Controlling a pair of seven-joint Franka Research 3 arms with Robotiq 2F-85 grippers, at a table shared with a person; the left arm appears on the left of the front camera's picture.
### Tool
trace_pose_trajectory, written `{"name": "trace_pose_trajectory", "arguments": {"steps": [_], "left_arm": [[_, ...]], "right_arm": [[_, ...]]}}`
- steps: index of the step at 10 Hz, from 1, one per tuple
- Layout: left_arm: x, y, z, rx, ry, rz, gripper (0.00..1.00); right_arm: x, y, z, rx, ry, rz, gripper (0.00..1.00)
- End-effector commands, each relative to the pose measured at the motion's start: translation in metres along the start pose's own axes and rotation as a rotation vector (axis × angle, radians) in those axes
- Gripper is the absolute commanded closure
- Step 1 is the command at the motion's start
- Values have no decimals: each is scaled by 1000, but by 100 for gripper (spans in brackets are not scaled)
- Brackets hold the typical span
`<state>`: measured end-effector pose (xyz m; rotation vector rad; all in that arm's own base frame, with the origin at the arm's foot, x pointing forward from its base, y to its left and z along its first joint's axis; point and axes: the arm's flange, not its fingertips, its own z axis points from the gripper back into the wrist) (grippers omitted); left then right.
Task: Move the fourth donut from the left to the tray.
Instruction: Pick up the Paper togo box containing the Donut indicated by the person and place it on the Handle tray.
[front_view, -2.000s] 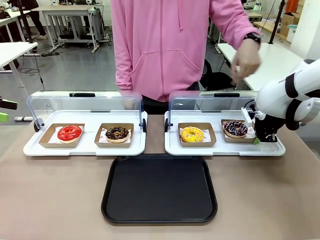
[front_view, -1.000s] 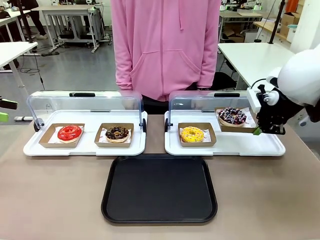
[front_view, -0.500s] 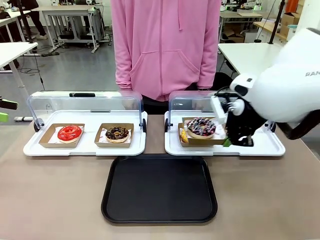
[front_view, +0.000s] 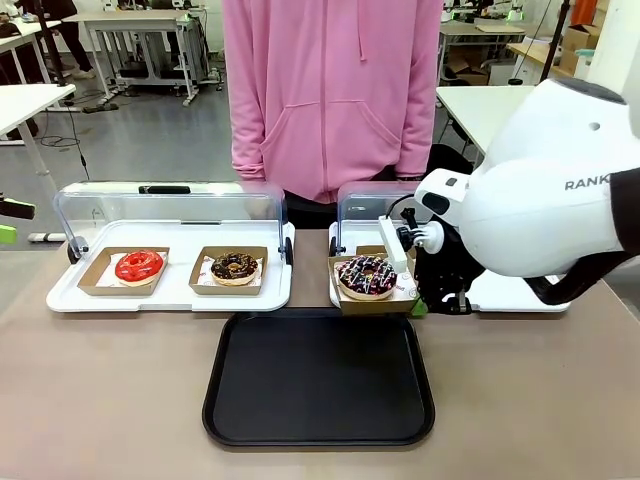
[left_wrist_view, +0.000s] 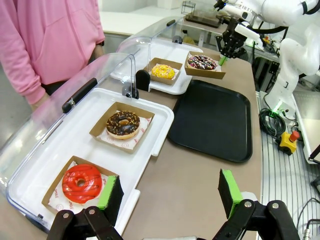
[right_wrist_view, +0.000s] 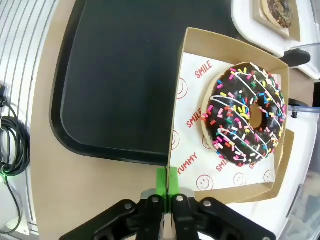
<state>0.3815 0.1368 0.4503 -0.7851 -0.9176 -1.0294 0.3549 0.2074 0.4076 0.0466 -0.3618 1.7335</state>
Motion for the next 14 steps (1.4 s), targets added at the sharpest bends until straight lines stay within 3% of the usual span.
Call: {"name": "trace_pose_trajectory", "arguments": {"steps": [1, 3, 5, 10, 14], "left_arm": [[2, -1, 1, -4, -18, -7, 0], [2, -1, 1, -4, -18, -7, 0], [2, -1, 1, -4, -18, -7, 0], [2, -1, 1, -4, -18, -7, 0], [2, -1, 1, -4, -18, -7, 0]], "right_arm": [[-7, -2, 6, -4, 7, -8, 98], [-4, -1, 1, -1, -2, -9, 98], [25, 29, -20, -62, 9, -52, 98], [75, 93, -53, -82, 39, -152, 98], [85, 129, -78, -48, 64, -115, 98]]}}
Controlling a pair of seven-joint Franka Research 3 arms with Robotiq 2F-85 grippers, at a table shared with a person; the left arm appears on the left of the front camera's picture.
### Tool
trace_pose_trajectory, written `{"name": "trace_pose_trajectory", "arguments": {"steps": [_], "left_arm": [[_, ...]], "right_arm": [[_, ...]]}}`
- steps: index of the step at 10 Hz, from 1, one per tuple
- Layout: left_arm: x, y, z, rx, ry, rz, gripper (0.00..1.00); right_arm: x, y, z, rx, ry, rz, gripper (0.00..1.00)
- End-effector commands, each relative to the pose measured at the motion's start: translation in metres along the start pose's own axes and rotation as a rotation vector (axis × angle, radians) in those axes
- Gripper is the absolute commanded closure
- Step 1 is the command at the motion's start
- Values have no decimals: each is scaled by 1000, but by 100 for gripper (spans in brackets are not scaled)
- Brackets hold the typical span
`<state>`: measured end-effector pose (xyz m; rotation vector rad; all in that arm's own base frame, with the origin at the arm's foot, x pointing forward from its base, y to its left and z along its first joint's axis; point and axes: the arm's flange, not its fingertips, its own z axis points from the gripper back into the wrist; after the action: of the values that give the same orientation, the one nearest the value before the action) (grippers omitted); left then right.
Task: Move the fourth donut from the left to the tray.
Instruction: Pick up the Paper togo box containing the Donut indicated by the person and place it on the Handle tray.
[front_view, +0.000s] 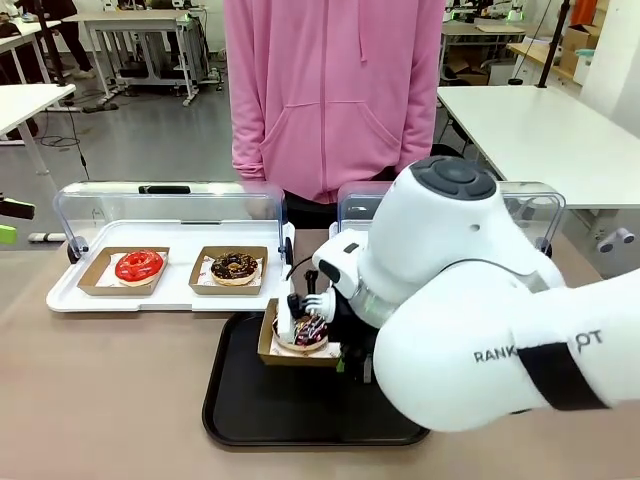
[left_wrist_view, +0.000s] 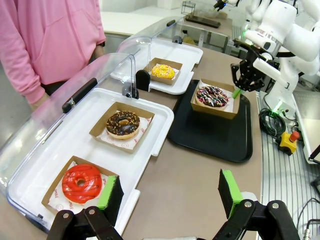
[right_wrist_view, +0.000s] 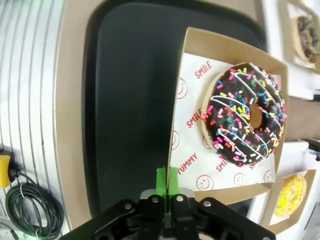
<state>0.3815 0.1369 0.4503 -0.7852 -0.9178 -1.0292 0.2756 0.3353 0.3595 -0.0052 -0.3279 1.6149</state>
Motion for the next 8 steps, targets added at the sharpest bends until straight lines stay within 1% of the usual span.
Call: {"name": "trace_pose_trajectory", "arguments": {"steps": [1, 5, 8], "left_arm": [[2, -1, 1, -4, -18, -7, 0], [2, -1, 1, -4, -18, -7, 0], [2, -1, 1, -4, -18, -7, 0]], "right_arm": [[-51, 60, -21, -10, 3, 7, 98], [-72, 67, -41, -11, -21, 24, 98], [-79, 70, -46, 3, -12, 32, 98]]}}
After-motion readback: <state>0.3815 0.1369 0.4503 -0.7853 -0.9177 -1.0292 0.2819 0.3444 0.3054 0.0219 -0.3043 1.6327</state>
